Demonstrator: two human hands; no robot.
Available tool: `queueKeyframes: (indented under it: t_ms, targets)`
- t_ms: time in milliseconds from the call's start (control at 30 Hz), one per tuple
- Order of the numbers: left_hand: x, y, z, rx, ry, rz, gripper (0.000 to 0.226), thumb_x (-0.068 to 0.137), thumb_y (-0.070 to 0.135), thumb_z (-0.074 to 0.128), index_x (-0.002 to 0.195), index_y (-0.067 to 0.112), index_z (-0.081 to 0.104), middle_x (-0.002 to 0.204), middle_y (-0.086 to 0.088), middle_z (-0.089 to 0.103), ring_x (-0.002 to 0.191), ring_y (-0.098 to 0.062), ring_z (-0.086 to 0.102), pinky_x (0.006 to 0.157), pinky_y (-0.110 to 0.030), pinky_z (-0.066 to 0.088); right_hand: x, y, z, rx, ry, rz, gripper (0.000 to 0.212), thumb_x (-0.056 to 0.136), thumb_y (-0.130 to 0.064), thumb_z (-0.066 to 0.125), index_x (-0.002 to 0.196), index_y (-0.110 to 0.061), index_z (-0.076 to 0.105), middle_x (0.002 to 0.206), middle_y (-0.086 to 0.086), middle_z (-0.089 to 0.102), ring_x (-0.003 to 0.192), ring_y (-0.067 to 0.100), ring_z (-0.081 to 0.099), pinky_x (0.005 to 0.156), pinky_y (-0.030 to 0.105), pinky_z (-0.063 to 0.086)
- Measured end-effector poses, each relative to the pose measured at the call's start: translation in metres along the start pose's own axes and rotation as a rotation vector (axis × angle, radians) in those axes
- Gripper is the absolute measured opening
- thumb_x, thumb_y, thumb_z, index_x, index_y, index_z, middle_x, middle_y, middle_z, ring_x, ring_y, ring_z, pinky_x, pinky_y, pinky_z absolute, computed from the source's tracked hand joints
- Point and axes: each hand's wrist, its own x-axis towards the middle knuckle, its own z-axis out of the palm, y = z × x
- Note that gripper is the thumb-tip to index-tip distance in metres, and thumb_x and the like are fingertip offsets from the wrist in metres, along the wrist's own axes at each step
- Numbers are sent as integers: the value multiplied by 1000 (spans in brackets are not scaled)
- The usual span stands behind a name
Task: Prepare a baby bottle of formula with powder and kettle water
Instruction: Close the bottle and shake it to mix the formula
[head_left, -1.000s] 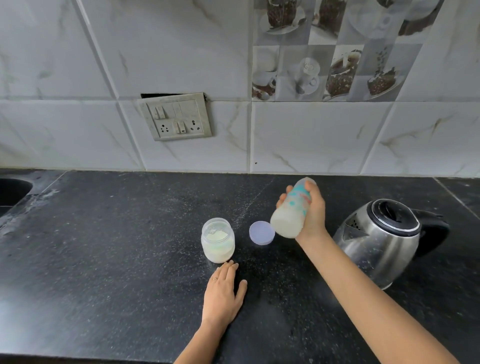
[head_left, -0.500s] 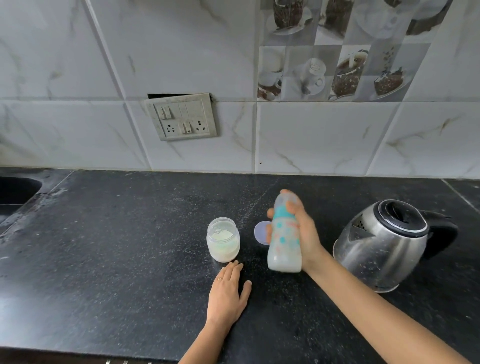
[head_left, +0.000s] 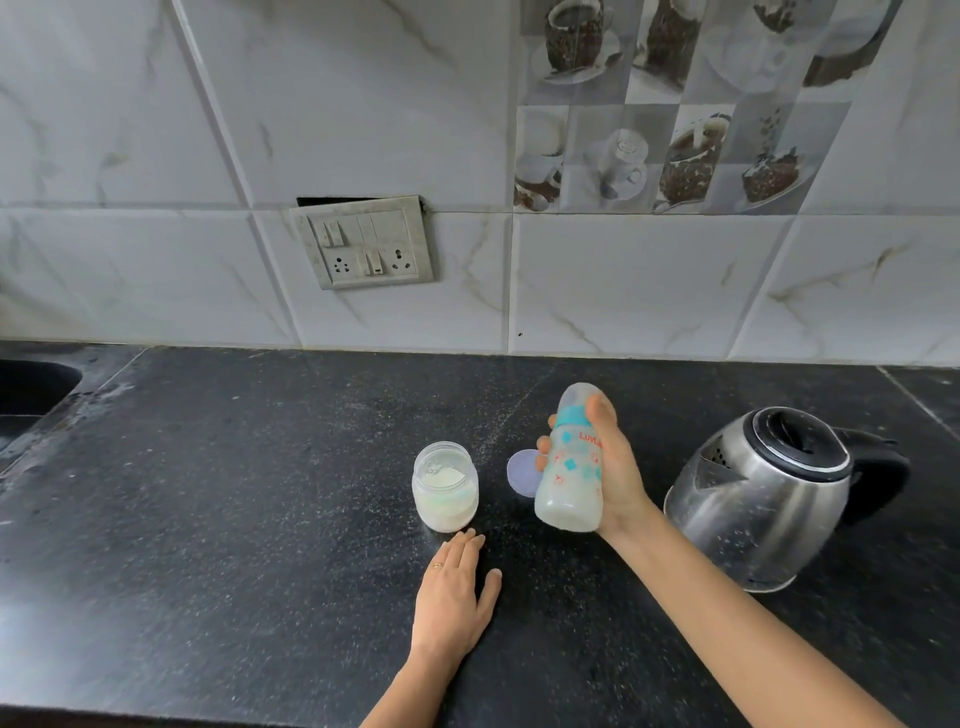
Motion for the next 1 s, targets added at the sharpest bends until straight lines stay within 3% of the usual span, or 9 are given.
queueKeyframes:
  t_ms: [133, 233, 367, 500, 600, 700, 833, 933, 1000]
  targets:
    - [-1, 0, 0, -8, 4, 3, 50, 93, 48, 43, 136, 21, 48, 144, 6, 45, 136, -10, 35, 113, -18, 13, 1, -8, 1, -156, -47, -92, 80, 59, -42, 85, 128, -26, 49, 97, 12, 64, 79, 28, 72, 62, 36, 58]
    - [0, -2, 1, -5, 3, 4, 51, 93, 49, 42, 136, 21, 47, 145, 6, 43, 136, -10, 34, 114, -19, 14, 2, -22, 4, -207, -109, -183, 46, 72, -35, 74, 114, -28, 56, 97, 12, 70, 93, 33, 69, 68, 33, 57]
    - [0, -2, 1, -5, -5, 8, 52, 94, 49, 41, 137, 21, 46, 146, 6, 42, 137, -10, 32, 115, -21, 15, 9, -45, 2, -147, -117, -178, 37, 83, -25, 56, 119, -28, 55, 99, 14, 69, 76, 28, 68, 65, 33, 57]
    - [-1, -2, 1, -14, -3, 5, 52, 94, 49, 41, 138, 22, 46, 147, 6, 41, 138, -10, 31, 115, -20, 14, 1, -30, -4, -78, -243, 53, 36, 84, -28, 48, 117, -21, 60, 93, 14, 63, 61, 24, 60, 56, 31, 54]
    - [0, -2, 1, -12, 0, 6, 52, 94, 50, 40, 138, 22, 45, 147, 7, 41, 138, -9, 31, 114, -19, 12, 4, -23, -4, 78, -178, 129, 31, 85, -34, 51, 109, -16, 59, 88, 10, 61, 59, 20, 62, 56, 28, 55]
    - [-1, -2, 0, -15, -6, 4, 52, 94, 50, 40, 138, 23, 44, 147, 8, 40, 138, -9, 30, 114, -19, 12, 10, -22, -6, 271, -49, 197, 44, 79, -49, 63, 105, -15, 53, 78, 4, 63, 57, 16, 66, 54, 25, 57]
    - [-1, -2, 0, -17, -4, 3, 52, 94, 50, 40, 139, 23, 44, 147, 8, 40, 138, -9, 30, 113, -18, 12, 7, -12, -3, 92, -256, 157, 50, 52, -32, 92, 95, -14, 71, 80, 8, 66, 64, 18, 67, 56, 30, 57]
    - [0, -2, 0, -17, -2, -4, 51, 94, 49, 41, 138, 23, 45, 147, 7, 41, 138, -9, 31, 113, -19, 13, 14, -19, 3, 167, -151, 47, 64, 47, -26, 94, 107, -17, 72, 91, 9, 69, 77, 22, 71, 64, 33, 59]
    - [-1, -1, 0, -20, -9, -6, 51, 94, 48, 41, 137, 22, 45, 146, 7, 41, 137, -10, 31, 114, -20, 14, 21, -23, 2, 173, -43, -11, 63, 64, -33, 81, 121, -13, 64, 103, 10, 69, 84, 24, 72, 67, 33, 60]
